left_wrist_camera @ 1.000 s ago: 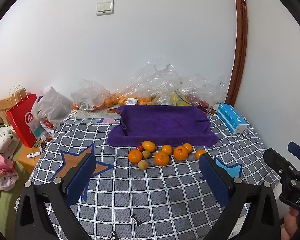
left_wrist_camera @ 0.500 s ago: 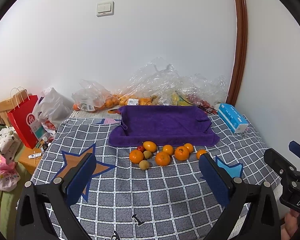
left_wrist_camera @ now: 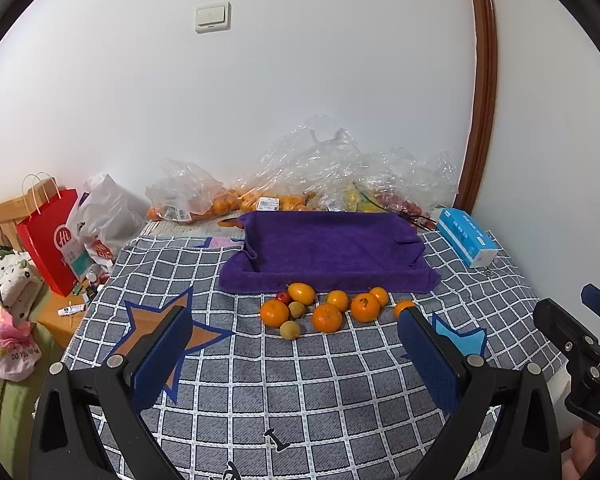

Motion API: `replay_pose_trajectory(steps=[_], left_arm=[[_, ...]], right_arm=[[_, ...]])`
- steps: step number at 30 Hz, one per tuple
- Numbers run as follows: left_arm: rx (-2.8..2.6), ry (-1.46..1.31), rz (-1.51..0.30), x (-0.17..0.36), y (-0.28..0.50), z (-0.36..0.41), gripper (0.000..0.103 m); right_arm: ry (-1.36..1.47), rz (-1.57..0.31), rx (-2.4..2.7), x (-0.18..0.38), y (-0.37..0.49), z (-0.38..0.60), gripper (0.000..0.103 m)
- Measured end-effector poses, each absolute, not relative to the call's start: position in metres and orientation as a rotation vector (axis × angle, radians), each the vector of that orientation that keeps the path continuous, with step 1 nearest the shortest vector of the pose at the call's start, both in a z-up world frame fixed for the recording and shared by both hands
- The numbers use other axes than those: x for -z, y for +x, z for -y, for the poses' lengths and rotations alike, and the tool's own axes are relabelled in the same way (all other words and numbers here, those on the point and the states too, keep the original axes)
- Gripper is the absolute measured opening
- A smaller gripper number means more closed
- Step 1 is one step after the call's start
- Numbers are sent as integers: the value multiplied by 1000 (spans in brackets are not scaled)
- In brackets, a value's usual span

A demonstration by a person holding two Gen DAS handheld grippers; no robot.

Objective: Organize fruits

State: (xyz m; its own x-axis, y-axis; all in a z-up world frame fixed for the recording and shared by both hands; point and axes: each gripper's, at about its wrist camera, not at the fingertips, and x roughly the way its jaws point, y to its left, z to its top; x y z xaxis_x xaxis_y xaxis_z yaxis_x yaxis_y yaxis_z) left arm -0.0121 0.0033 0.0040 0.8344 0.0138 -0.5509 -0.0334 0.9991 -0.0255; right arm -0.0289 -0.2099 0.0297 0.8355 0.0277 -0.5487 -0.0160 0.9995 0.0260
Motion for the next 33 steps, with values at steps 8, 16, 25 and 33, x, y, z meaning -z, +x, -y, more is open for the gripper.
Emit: replay_pose_trajectory(steps=[8,16,25,33], left_arm=[[-27,-33,-586,-4,-11,-6,103],[-33,-31,-587,-6,-9,-5,103],[-46,-29,-592,-7,-7,0,103],[-55,-34,-584,-11,-7,0,103]], right_arm=[[20,-578,-23,-30,-29,210,103],[13,-576,-25,-30,-30,210,103],[15,-576,-26,-29,-31,208,103],[13,-578,-35,-29,-31,208,103]])
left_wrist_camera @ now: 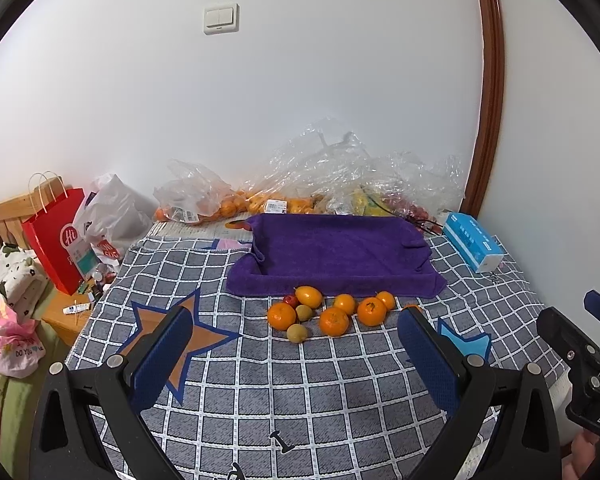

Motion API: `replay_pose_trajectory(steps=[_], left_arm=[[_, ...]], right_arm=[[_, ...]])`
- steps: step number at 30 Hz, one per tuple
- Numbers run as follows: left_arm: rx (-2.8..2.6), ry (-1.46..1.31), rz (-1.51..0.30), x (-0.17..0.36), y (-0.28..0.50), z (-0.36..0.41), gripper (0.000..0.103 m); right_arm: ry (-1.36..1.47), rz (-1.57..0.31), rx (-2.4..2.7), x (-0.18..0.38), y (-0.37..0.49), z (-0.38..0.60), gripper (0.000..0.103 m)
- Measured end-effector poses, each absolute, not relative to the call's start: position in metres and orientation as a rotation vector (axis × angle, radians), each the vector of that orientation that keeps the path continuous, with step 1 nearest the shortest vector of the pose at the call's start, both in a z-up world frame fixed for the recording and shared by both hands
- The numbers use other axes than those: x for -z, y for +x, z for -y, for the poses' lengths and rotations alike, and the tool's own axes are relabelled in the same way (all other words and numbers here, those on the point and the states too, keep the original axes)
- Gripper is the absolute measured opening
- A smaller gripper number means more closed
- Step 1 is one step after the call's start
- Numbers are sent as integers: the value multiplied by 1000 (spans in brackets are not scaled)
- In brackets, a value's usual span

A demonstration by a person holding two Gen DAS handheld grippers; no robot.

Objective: Organize fruits

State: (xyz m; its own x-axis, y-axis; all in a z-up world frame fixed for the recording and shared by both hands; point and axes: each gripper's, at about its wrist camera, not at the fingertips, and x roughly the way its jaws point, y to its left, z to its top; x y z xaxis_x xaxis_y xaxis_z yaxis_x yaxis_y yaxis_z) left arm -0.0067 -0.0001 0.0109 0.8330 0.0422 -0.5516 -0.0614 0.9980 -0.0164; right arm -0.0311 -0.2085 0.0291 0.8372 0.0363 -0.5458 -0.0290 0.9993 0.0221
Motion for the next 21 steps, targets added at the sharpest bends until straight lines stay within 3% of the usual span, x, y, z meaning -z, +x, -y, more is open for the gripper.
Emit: replay_pose_trajectory(steps=[21], left_arm=[[-37,-43,-577,-15,6,-15,103]], right_arm=[[21,-585,-51,-33,-8,196,103]])
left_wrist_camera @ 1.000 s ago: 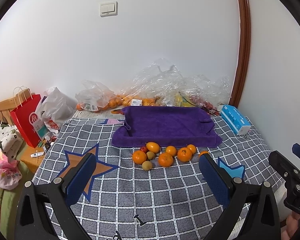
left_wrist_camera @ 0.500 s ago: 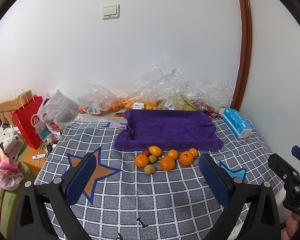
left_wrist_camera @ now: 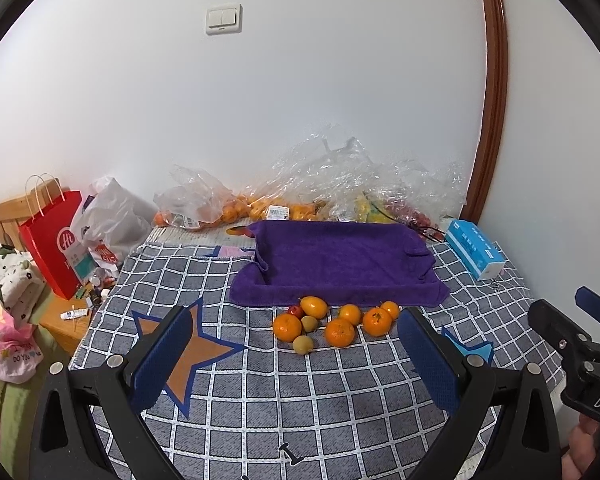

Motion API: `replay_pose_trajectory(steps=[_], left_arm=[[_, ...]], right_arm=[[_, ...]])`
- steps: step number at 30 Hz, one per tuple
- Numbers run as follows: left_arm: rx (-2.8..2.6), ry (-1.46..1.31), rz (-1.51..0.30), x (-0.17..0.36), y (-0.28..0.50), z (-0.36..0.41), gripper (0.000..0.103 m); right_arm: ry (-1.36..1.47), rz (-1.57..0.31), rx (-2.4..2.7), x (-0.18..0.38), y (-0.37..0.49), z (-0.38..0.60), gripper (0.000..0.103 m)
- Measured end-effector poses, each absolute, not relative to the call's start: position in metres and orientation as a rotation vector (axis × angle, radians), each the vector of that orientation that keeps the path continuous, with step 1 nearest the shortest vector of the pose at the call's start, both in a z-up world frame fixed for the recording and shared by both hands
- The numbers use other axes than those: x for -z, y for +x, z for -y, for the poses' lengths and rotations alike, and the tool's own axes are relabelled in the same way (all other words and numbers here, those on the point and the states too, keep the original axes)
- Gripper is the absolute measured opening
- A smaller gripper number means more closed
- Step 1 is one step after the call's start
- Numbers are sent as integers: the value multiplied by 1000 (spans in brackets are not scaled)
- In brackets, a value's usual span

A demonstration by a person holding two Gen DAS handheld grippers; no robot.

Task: Organize fruits
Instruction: 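Close the right tool on an orange while the left tool grasps another orange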

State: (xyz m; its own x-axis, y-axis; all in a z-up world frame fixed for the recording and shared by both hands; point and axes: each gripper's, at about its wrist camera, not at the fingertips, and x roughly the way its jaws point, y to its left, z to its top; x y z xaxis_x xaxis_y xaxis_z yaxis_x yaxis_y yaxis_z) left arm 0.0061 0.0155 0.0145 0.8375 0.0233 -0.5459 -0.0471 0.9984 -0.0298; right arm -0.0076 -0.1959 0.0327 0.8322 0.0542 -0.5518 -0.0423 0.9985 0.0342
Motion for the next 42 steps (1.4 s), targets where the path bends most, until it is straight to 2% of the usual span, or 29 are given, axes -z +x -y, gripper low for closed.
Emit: replay_pose_trajectory(steps=[21,30,42], left_arm=[[65,15,-641,0,72,-44,103],[140,35,-655,-11,102,-52,102],[132,9,-694,16,100,-53,101]], right_arm=[[131,-615,-53,-19,52,174,102],[38,-584,8,-30,61,162,102],[34,-675,12,1,53,167,97]])
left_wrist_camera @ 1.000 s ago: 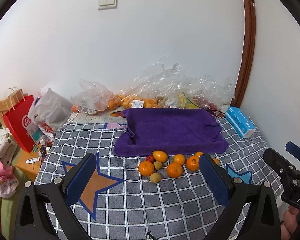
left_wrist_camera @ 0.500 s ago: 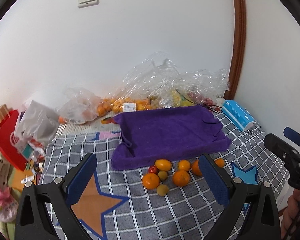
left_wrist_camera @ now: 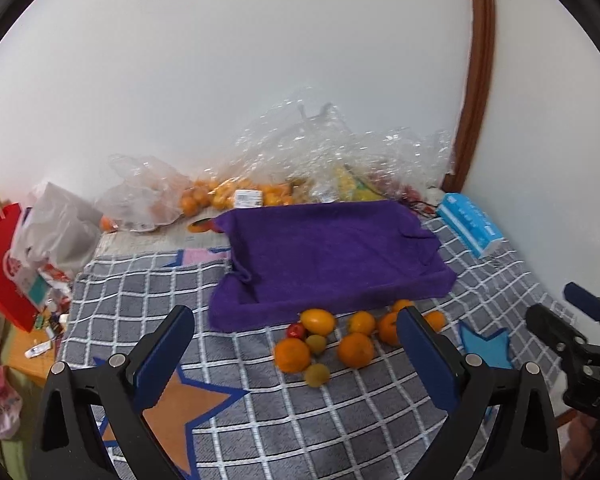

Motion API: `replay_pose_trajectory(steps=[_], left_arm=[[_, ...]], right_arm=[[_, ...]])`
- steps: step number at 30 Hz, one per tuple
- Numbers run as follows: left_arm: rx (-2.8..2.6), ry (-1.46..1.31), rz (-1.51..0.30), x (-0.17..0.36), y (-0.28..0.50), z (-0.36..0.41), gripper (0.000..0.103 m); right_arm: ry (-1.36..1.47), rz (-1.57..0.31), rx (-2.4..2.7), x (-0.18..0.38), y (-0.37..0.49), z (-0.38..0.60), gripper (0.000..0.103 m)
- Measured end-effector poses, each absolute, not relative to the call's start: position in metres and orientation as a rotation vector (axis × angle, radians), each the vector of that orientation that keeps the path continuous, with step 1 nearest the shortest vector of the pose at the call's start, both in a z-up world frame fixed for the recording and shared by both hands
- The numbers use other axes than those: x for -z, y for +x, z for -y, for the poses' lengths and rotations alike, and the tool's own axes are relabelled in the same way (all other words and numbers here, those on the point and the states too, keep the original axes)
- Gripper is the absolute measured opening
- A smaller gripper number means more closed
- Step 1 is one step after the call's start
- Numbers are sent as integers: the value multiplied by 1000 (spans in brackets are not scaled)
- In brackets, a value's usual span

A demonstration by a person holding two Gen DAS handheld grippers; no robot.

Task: Organize fruits
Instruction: 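Close the right tool on an orange while the left tool grasps another orange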

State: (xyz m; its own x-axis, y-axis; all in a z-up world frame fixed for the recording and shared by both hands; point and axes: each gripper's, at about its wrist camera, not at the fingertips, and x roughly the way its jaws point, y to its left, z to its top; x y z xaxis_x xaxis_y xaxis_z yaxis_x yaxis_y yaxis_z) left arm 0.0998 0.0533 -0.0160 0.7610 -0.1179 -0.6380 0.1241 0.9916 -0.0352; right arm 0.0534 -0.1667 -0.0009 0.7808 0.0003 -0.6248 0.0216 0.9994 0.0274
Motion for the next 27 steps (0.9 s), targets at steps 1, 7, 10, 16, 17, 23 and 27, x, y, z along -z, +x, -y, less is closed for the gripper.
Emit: replay_pose_trajectory(steps=[1,7,10,16,17,23,27], left_arm=[[116,11,-700,18,100,-54,101],[11,-38,-756,38,102,-68,101],[-37,-40,-760,44,105,-73,101],[-74,-57,-777,66,117,-79,101],[-77,-61,-780,70,119,-80,101],[-68,-57,-831,95,130,-76,101],[-36,-65,-848,106,132,-74,100]], right_arm=[[26,-674,5,3,53,167,97],[-7,-697,-56,27,67,176,95],[-3,-723,-69,46,80,185,91],[19,-802,-102,89,112,198,66],[7,-815,-110,96,118,197,62],[-24,-860,-128,128,142,200,55],[-17,-895,-137,147,154,201,48]])
